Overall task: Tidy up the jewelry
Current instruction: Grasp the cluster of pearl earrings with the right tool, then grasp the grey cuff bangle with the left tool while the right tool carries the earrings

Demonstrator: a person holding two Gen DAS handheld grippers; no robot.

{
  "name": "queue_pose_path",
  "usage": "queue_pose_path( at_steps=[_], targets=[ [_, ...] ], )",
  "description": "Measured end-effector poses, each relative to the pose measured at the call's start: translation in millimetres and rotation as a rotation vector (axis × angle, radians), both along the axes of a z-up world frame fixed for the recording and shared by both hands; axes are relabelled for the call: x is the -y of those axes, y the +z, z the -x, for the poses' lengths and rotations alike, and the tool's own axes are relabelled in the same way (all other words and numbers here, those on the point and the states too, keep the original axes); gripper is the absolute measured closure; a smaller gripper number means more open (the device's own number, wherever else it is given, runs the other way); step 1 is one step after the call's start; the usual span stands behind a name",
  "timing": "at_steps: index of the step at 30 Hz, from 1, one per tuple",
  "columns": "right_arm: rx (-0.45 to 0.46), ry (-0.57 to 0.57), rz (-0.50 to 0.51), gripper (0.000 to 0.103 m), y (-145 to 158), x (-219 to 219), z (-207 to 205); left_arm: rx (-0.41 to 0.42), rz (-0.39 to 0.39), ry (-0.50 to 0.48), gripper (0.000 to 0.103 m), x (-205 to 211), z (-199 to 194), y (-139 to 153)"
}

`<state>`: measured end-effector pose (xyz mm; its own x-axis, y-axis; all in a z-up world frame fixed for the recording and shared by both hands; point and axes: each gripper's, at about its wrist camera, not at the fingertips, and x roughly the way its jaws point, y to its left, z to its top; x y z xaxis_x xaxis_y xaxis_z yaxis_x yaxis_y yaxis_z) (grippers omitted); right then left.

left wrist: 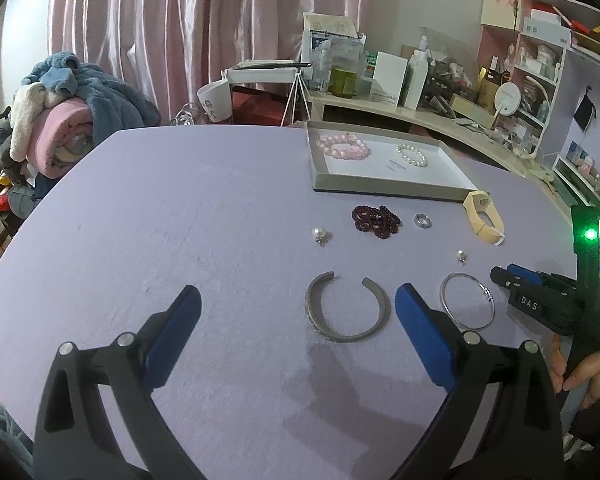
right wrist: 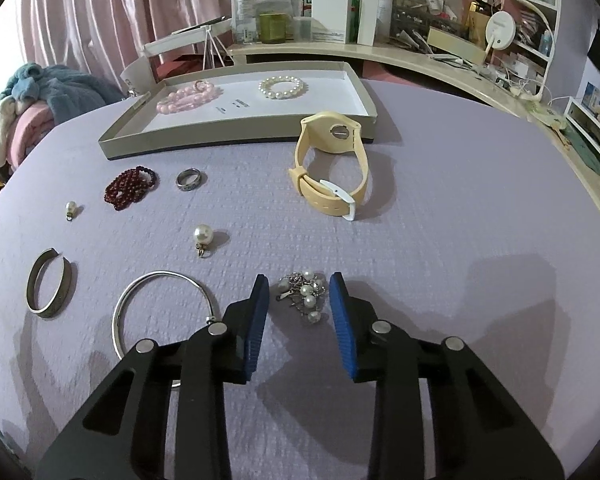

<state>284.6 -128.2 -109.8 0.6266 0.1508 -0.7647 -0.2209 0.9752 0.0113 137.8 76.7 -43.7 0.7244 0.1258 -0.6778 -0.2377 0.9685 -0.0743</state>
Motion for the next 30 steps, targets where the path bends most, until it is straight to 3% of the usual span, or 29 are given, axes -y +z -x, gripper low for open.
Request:
queue_pose_path(
  at_steps=[1, 4, 12, 21, 30],
  targets=[
    [-0.001, -0.001, -0.003, 0.071, -0.1, 0.1, 0.0, -0.002, 0.000, -0.002, 0.005, 0.4, -0.3, -0.3],
    [-0.012, 0.013, -0.018, 0.095, 0.5, -2.3, -0.3, -0.010, 0.003, -0.008, 0.005, 0.7, -1.7, -2.2],
    [-0.042, -0.004, -0.084, 0.096, 5.1, 5.9, 0.0, -0.030, 0.029, -0.011, 0.005, 0.1, -6.4, -7.5],
    [0.043, -0.026, -0.203, 0.096, 44.3, 22.5, 6.9, -0.097, 0.067, -0.062, 0.003, 8.1, -25.9, -25.4],
    [0.106, -0.029, -0.271, 0.096, 78.2, 28.2, 6.2, -0.155, 0.043, -0.077, 0.003, 16.3, -46.5, -46.2]
  ],
)
